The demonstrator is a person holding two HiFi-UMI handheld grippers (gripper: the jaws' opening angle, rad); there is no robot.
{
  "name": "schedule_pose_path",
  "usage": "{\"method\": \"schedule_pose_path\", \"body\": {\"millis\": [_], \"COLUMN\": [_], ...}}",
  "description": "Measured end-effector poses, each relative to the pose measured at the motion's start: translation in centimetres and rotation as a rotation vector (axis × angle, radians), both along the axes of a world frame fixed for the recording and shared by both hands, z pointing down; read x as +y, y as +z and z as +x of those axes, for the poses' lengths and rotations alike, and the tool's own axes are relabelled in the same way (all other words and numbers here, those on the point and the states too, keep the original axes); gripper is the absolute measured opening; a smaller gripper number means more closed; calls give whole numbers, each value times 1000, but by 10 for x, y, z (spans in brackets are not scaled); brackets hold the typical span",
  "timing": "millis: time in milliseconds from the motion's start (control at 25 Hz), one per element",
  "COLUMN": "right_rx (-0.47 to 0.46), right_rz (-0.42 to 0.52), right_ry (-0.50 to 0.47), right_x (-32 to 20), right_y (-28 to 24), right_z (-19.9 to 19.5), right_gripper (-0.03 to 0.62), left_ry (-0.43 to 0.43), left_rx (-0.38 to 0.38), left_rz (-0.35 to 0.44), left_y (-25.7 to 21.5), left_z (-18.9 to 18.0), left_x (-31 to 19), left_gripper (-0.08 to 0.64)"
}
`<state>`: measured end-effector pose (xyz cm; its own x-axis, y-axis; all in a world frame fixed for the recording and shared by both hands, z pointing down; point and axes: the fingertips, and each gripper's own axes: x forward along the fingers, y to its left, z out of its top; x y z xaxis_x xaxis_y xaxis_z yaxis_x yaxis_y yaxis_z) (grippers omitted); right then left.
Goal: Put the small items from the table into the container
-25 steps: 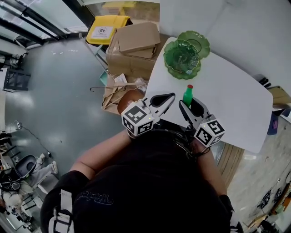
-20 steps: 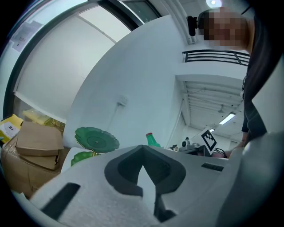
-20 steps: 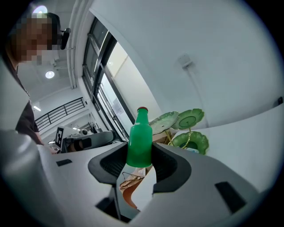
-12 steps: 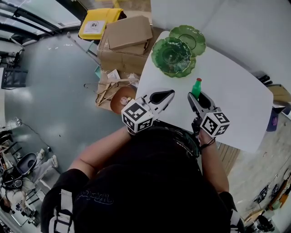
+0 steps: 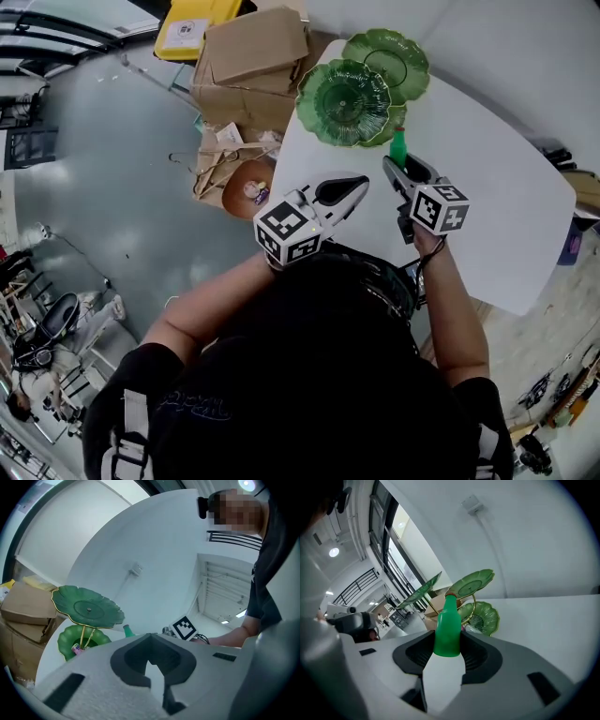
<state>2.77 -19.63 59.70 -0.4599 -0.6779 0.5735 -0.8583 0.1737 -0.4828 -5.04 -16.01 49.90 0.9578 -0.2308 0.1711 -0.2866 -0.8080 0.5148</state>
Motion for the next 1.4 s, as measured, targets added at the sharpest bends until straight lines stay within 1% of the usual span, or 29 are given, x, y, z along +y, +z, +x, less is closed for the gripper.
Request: {"method": "schedule_pose_path", "body": {"millis": [200, 400, 520, 640, 840, 1120, 1280, 1400], "right_rx": [42, 62, 73, 69, 74, 81, 109, 134], "right_rz": [-70, -182, -237, -263, -249, -208, -148, -92], "right_ry": [-2, 19, 43, 66, 67, 71, 58, 44], "right_x": [-28, -50, -54, -59, -63, -51, -38, -26], "right_y": [36, 83, 99, 107, 105, 86, 63, 40], "right_z": [16, 26, 31, 36, 35, 33, 24, 11], "right_gripper": [175, 175, 175, 175, 179, 179, 179, 178], "left_ry": [-14, -40, -45, -57, -88, -84, -86, -80], "left_rx": [-24, -40, -47, -51, -56, -50, -46, -41], "left_rz": [-31, -69, -82, -88, -99, -81, -63, -30], "left_y": [13, 30, 33, 34, 39, 32, 27, 16], "left_z": [5, 6, 7, 6, -1, -6, -17, -28], "left_x": [1, 0, 4, 1, -3, -1, 2, 6], "left_gripper": [5, 5, 5, 5, 5, 5, 5, 5]}}
